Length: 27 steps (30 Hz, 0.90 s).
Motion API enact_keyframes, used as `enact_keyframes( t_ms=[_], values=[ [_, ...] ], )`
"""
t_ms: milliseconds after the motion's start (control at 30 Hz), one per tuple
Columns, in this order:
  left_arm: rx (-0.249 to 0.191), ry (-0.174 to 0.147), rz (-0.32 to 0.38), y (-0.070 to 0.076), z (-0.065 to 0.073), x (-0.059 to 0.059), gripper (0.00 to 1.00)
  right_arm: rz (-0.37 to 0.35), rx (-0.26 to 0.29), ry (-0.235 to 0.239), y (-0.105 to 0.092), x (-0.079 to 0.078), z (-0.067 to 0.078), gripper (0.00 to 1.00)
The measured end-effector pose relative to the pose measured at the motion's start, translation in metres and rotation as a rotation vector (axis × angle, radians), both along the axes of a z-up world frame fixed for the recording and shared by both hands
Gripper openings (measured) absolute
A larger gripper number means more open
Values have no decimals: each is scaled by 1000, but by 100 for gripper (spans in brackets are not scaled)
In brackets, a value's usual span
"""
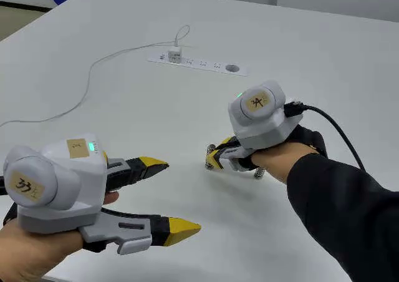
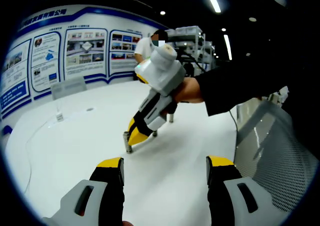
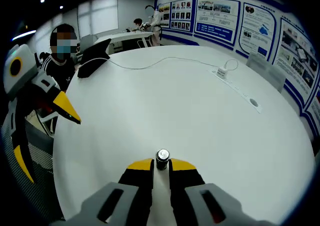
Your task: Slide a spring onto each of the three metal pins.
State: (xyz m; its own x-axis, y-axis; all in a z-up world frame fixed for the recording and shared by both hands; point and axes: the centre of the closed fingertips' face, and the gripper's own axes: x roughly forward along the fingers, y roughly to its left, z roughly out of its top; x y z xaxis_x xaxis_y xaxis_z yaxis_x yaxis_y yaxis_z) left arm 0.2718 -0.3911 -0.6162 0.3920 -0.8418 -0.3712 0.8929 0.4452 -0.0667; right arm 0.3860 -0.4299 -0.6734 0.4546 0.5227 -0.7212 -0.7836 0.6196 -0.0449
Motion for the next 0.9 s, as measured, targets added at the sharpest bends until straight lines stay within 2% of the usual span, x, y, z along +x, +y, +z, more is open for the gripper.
enact_keyframes(
  t_ms=[167, 500, 900],
  values=[
    [-5, -3, 11, 2, 2, 2, 68, -10, 3, -3, -7, -7, 3, 14],
    [-7, -16, 24, 5, 6, 5, 69, -40, 45, -58, -28, -27, 25, 17],
    [-9, -23, 36, 8, 8, 6, 70, -60, 77, -110, -60, -64, 45, 21]
  ],
)
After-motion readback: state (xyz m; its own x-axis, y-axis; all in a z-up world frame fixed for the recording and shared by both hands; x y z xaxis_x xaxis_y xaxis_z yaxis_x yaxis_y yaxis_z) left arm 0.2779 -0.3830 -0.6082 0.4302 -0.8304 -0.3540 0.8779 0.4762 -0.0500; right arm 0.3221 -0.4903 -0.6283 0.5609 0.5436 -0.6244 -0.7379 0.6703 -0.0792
